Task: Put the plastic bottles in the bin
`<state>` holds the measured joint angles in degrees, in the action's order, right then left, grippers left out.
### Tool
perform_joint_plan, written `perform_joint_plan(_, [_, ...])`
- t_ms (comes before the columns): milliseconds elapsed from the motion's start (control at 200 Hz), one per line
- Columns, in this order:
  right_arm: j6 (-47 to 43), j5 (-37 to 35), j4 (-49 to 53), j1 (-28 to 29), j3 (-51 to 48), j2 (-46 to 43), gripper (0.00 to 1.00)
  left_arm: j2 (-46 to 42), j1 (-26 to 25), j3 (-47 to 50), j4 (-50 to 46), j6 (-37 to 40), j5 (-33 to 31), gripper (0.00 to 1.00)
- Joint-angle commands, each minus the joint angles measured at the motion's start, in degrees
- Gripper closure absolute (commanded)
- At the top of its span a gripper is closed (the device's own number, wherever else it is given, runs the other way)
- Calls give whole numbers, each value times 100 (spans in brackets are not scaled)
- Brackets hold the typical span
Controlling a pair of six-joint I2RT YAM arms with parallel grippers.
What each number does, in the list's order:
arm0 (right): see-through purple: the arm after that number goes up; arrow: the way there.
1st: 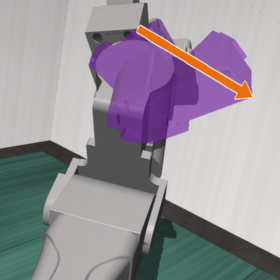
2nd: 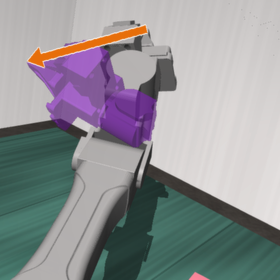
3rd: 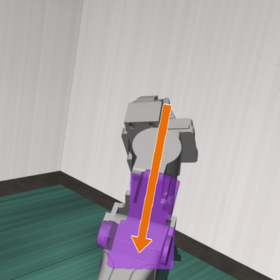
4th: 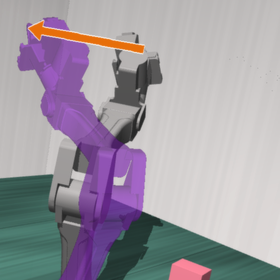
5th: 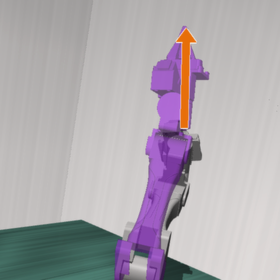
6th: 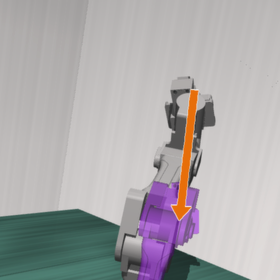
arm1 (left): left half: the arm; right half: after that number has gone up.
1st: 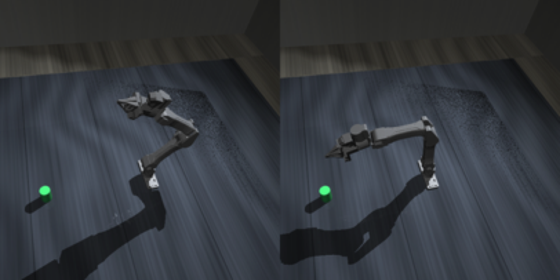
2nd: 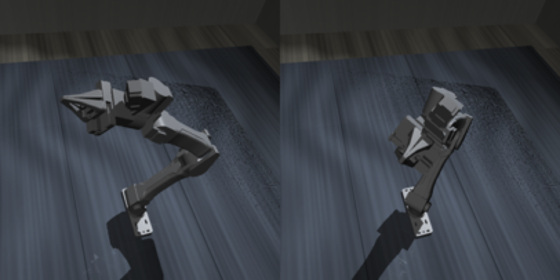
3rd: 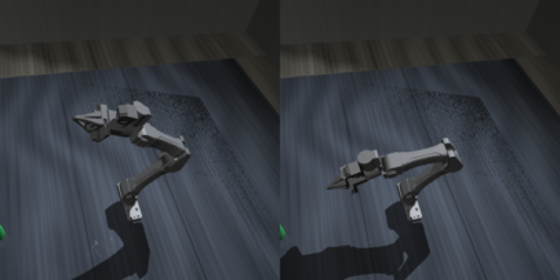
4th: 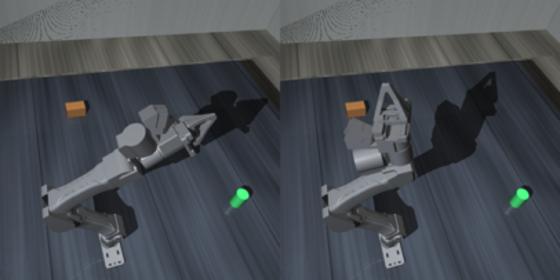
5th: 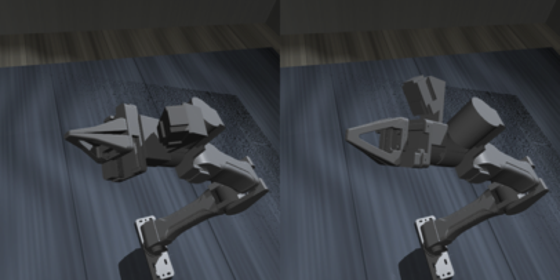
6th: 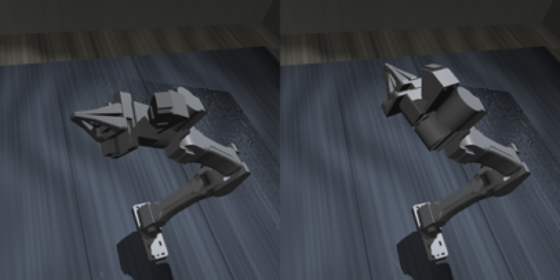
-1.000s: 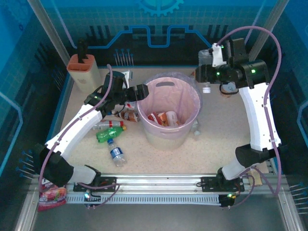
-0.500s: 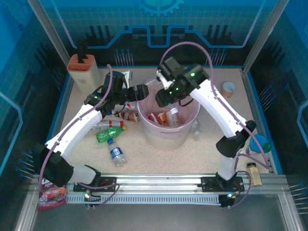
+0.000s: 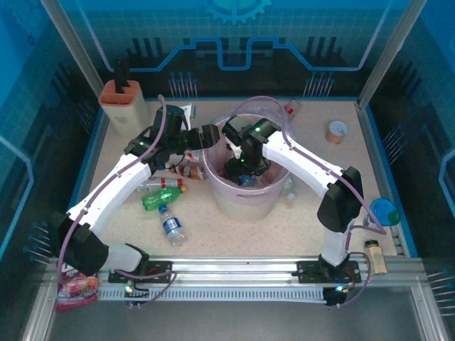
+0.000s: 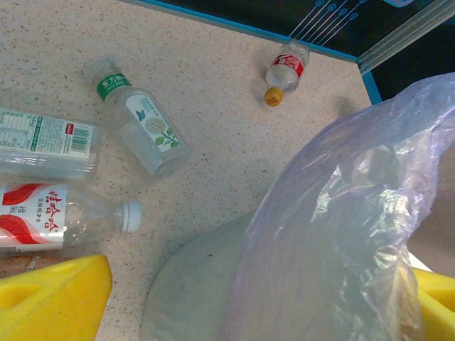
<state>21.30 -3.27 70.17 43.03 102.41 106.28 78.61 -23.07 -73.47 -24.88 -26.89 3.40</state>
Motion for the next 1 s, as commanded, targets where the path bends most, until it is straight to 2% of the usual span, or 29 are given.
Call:
perform_joint_plan(0, [-28, 96, 26, 100, 161, -9, 9, 98, 31, -67, -69, 37, -127, 11])
perform_joint_plan(45, [-71, 6, 161, 101, 300, -60, 6, 109, 31, -79, -95, 52, -129, 11])
perform_joint_plan(80, [-115, -47, 257, 94, 426, -100, 0, 111, 31, -96, -104, 56, -137, 11])
perform_joint_plan(385, [-616, -236, 845, 117, 1699, -475, 0, 111, 31, -73, -99, 53, -142, 11])
perform_joint_plan(620, [-630, 164, 550, -231, 2322, -941, 0, 102, 31, -144, -158, 95, -151, 11])
perform_joint_plan(730, [-475, 193, 392, -628, 2525, -1245, 0, 94, 35, -194, -205, 114, -165, 11])
perform_joint_plan(821, [-245, 276, 404, -1225, 2564, -1446, 0, 78, 35, -218, -224, 109, -156, 11])
perform_joint_plan(996, [102, 578, -218, -2488, 1614, -1822, 0, 67, 31, -208, -184, 75, -54, 11])
